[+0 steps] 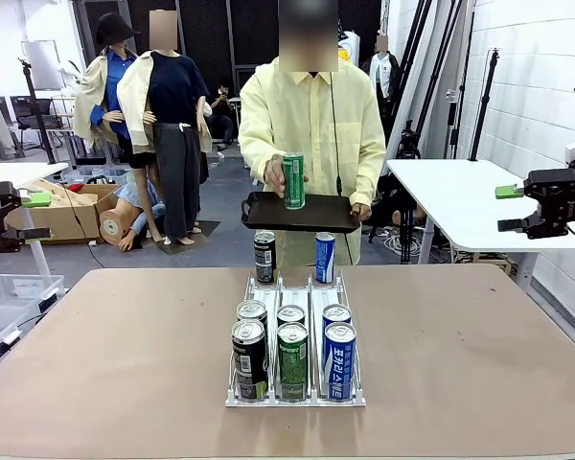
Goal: Retrieve and hand over the desired beverage to the person.
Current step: Pick up a can of the same type that the person held from the Automatic Can Dispenser.
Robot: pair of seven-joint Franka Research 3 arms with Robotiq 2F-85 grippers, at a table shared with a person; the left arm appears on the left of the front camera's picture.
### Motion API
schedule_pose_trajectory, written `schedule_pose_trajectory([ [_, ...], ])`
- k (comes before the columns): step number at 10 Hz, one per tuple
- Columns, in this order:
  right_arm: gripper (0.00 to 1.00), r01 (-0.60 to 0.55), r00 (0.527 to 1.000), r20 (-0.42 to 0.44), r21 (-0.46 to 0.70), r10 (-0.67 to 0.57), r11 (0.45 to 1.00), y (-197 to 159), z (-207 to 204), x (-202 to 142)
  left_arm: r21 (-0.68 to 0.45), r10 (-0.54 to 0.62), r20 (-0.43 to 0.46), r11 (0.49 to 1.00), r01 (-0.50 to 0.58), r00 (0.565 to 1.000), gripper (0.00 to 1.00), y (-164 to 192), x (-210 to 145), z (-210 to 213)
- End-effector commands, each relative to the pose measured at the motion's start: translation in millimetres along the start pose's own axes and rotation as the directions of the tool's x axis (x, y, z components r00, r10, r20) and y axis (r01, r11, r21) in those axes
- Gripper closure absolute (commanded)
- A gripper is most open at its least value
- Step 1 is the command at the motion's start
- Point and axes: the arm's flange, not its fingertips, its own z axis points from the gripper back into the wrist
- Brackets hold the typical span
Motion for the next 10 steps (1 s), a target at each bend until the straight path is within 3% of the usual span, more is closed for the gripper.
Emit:
schedule_pose_trajectory([
  [1, 0.0, 0.003, 1.0, -0.004, 0.01, -0.003, 1.0, 1.4, 0.3, 1.3, 0.001, 0.006, 0.002, 1.0, -0.006, 1.0, 0.0, -0.2, 0.3, 1.2],
  [10, 0.0, 0.003, 1.0, -0.004, 0.01, -0.003, 1.0, 1.4, 0.3, 1.3, 0.001, 0.006, 0.002, 1.0, -0.006, 1.0, 0.0, -0.2, 0.3, 1.2],
])
